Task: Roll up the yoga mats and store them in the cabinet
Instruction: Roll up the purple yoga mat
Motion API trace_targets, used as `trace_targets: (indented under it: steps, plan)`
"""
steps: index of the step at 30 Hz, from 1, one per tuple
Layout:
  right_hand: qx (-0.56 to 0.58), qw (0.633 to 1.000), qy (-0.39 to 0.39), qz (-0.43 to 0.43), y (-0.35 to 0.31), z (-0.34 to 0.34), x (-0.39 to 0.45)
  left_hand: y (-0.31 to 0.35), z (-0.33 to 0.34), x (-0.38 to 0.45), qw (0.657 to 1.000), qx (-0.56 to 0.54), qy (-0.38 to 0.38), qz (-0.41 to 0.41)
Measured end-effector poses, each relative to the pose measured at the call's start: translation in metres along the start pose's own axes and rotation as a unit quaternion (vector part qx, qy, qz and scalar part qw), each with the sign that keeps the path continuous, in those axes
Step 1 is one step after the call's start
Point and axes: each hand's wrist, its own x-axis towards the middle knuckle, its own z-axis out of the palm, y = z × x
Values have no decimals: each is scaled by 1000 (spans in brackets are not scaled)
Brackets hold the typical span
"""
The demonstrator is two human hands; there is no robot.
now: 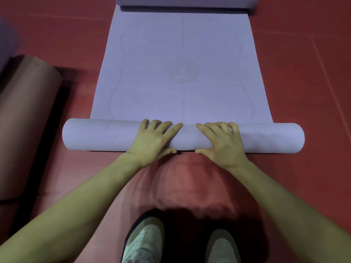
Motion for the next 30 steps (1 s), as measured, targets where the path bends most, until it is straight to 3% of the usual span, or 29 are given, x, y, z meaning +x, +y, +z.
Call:
trace_targets:
  steps: [11, 16, 18, 21, 24, 27, 30]
  plan:
    - [-7, 996, -84, -10, -38, -20, -70, 37, -16, -67, 997, -29, -10, 74]
    - [-9, 970, -245, 4, -43, -27, -76, 43, -5, -80, 995, -46, -63, 65]
    - [3, 962, -271, 7, -40, -23, -72, 40, -6, -75, 991, -81, -105, 28]
    - [18, 963, -267, -2, -35, -23, -62, 30, -11, -63, 967, -133, -213, -33]
    - [34, 983, -178, -31, -35, -15, -67, 22, -12, -52, 960, -131, -248, -16]
    - [40, 991, -127, -18, -40, -9, -74, 19, -11, -51, 971, -132, -197, 19]
    - [55, 983, -175, 16, -39, -14, -60, 28, -7, -62, 996, -48, -68, 34]
